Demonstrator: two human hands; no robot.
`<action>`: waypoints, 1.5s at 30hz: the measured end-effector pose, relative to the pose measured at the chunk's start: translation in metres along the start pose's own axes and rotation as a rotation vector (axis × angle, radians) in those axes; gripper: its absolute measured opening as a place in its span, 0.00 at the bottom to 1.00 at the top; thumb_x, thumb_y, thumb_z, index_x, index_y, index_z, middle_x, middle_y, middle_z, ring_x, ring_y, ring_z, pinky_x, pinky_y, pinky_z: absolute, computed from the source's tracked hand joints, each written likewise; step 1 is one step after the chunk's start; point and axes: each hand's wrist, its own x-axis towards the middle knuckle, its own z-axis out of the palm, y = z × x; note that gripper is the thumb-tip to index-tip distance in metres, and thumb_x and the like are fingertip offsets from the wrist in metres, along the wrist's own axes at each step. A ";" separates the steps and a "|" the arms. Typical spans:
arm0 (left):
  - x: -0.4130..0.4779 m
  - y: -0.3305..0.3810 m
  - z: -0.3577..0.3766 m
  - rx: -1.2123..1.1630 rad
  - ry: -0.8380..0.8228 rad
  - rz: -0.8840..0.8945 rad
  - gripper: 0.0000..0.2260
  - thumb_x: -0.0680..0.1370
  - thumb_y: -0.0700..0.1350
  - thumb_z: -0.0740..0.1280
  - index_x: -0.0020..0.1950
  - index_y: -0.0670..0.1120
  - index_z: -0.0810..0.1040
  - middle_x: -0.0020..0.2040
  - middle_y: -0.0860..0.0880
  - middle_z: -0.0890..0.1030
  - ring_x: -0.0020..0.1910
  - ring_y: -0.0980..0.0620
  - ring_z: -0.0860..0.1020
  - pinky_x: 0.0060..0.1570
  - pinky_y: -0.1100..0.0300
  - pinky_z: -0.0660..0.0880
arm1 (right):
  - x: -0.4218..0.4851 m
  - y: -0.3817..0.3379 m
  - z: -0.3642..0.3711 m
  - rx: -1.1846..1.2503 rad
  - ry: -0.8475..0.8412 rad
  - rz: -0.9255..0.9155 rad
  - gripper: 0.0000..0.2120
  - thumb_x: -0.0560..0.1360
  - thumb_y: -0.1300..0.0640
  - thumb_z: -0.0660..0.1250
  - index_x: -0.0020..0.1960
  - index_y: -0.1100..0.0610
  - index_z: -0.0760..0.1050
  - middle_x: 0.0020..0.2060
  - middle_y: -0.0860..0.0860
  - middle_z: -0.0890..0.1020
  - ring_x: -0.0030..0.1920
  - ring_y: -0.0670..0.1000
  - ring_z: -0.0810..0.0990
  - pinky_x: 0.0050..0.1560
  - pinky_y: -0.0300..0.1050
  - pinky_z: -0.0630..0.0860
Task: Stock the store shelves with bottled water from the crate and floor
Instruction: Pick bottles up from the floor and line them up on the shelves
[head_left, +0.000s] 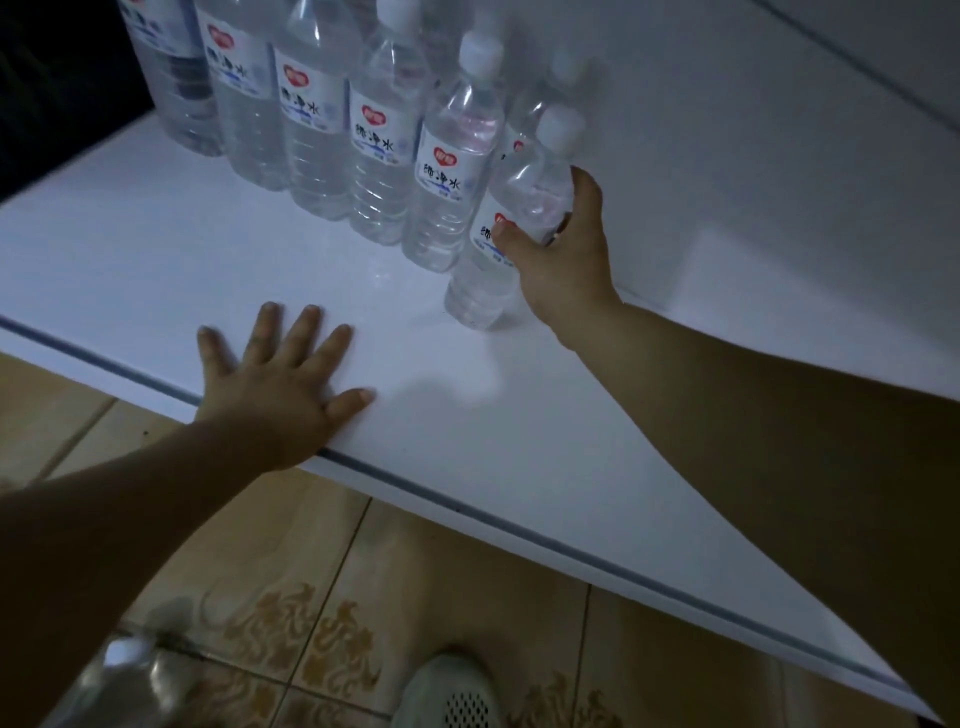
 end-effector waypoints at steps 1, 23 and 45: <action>0.000 -0.001 0.001 0.001 0.005 0.002 0.36 0.71 0.70 0.34 0.76 0.58 0.34 0.78 0.51 0.34 0.76 0.45 0.34 0.70 0.33 0.42 | 0.004 0.000 0.001 -0.008 0.001 -0.013 0.33 0.73 0.58 0.73 0.72 0.52 0.61 0.53 0.43 0.77 0.55 0.47 0.79 0.58 0.44 0.77; -0.007 -0.021 -0.015 -0.089 -0.142 0.128 0.35 0.77 0.69 0.50 0.77 0.58 0.38 0.78 0.51 0.34 0.76 0.48 0.32 0.72 0.38 0.36 | 0.038 0.008 0.009 -0.180 0.075 -0.113 0.36 0.74 0.56 0.71 0.76 0.53 0.56 0.66 0.49 0.75 0.63 0.51 0.76 0.64 0.50 0.74; -0.273 -0.105 -0.019 -0.805 -0.227 -0.437 0.36 0.74 0.58 0.69 0.77 0.51 0.59 0.78 0.48 0.59 0.74 0.47 0.62 0.71 0.53 0.59 | -0.167 -0.116 0.073 -0.445 -0.568 0.329 0.44 0.76 0.43 0.67 0.79 0.57 0.46 0.76 0.56 0.59 0.73 0.58 0.64 0.68 0.47 0.65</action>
